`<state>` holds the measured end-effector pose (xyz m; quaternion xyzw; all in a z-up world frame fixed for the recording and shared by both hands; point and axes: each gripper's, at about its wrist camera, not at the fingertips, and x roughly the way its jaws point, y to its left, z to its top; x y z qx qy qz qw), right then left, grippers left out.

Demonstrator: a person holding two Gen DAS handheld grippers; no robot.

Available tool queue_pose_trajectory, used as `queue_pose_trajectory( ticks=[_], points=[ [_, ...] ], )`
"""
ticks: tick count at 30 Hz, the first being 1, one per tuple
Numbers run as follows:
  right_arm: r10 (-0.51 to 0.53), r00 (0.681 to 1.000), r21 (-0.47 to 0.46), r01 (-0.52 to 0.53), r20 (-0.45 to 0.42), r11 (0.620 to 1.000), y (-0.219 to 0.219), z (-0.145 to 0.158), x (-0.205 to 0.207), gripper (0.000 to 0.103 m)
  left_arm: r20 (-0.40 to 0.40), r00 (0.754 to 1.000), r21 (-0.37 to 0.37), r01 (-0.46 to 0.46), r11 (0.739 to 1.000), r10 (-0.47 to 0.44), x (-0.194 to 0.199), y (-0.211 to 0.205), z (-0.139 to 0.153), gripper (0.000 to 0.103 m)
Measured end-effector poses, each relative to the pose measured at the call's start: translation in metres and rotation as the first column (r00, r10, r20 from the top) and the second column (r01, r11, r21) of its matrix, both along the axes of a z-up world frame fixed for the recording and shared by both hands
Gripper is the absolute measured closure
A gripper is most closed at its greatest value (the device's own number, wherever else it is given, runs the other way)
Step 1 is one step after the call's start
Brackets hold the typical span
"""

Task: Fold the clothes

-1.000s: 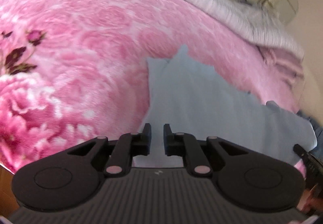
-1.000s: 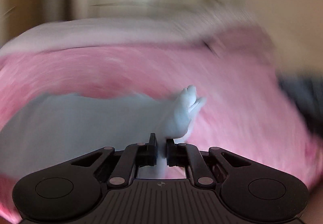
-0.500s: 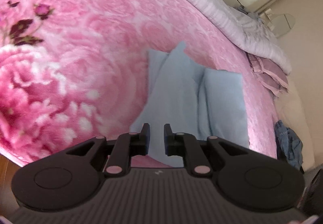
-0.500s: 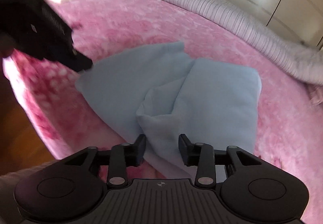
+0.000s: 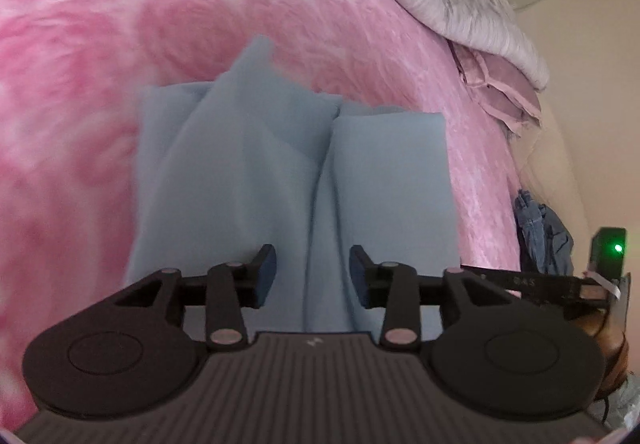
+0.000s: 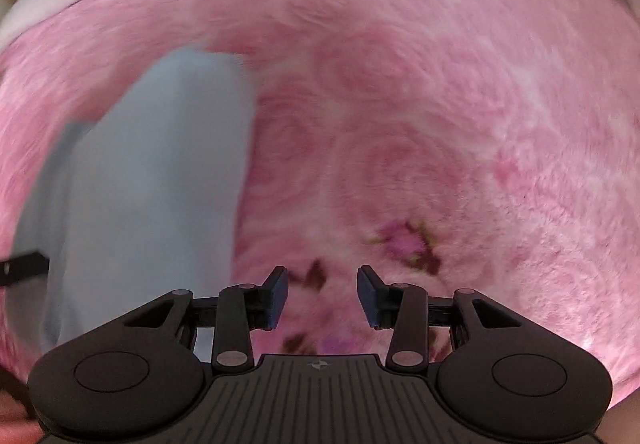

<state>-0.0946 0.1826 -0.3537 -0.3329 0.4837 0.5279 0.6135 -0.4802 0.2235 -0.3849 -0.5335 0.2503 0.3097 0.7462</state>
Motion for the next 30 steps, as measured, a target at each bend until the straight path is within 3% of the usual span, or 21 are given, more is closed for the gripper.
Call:
queue_pose_trajectory(
  ticks=[6,8,10,11,12,16,19,21,25,30],
  points=[
    [-0.035,0.998,-0.016,0.034,-0.054,0.999,0.013,-0.019,0.009,0.061,0.067,0.997,-0.05,0.042,0.998,-0.039,0.021,0.037,-0.018,0.057],
    [-0.038,0.998,-0.022,0.037,-0.048,0.999,0.015,-0.025,0.008,0.061,0.064,0.995,-0.031,0.08,0.996,-0.078,0.03,0.039,-0.017,0.058],
    [-0.033,0.999,-0.023,0.032,-0.034,0.999,0.017,-0.028,0.005,0.061,0.055,0.991,-0.003,0.123,0.992,-0.123,0.037,0.039,-0.016,0.072],
    [-0.031,0.999,-0.024,0.03,-0.027,0.999,0.017,-0.029,0.004,0.06,0.054,0.988,0.007,0.141,0.99,-0.141,0.04,0.038,-0.015,0.094],
    [-0.028,0.999,-0.025,0.028,-0.019,0.999,0.018,-0.031,0.002,0.06,0.072,0.987,0.0,0.144,0.99,-0.143,0.041,0.038,-0.015,0.096],
    [-0.012,1.0,-0.028,0.013,0.005,1.0,0.02,-0.032,-0.005,0.06,0.081,0.984,0.081,0.149,0.986,-0.155,0.035,0.034,0.004,0.098],
    [0.015,0.999,-0.024,-0.016,-0.029,1.0,0.018,-0.028,-0.014,0.06,0.093,0.984,0.128,0.139,0.982,-0.151,0.017,0.031,0.025,0.098],
    [0.041,0.998,-0.021,-0.042,-0.05,0.999,0.018,-0.024,-0.022,0.06,0.059,0.989,0.155,0.128,0.98,-0.138,-0.001,0.033,0.037,0.098],
    [0.107,0.993,-0.012,-0.108,-0.056,0.994,0.022,-0.017,-0.044,0.06,0.021,0.995,0.117,0.091,0.989,-0.094,-0.035,0.04,0.036,0.098],
    [0.144,0.989,-0.017,-0.145,-0.031,0.989,0.023,-0.021,-0.063,0.06,0.046,0.999,0.005,0.024,1.0,-0.024,-0.051,0.046,0.002,0.096]
  ],
)
